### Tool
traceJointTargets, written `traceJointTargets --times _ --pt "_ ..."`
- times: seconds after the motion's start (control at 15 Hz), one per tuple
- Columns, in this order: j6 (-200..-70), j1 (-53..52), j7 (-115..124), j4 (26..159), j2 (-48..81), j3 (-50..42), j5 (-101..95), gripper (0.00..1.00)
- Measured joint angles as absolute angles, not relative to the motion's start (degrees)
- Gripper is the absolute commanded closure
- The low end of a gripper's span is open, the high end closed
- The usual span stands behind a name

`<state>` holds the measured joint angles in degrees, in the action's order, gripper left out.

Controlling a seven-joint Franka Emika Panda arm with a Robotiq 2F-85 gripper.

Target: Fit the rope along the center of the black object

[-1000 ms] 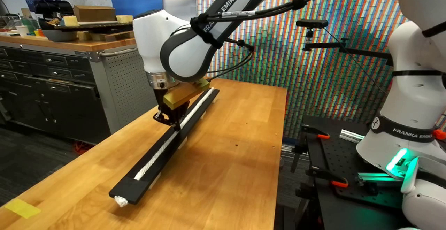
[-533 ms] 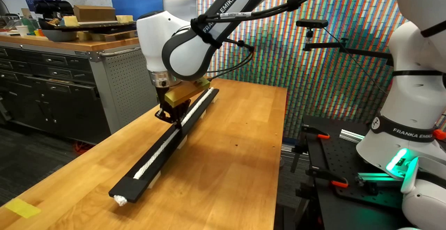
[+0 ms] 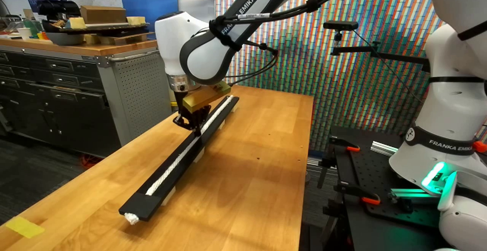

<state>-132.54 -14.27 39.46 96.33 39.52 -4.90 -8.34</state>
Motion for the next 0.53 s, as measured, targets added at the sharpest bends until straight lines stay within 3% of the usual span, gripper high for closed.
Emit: traceJointTargets --times 0.53 --pt "-132.9 -12.3 39.7 96.3 39.6 -5.3 -7.6 1.00"
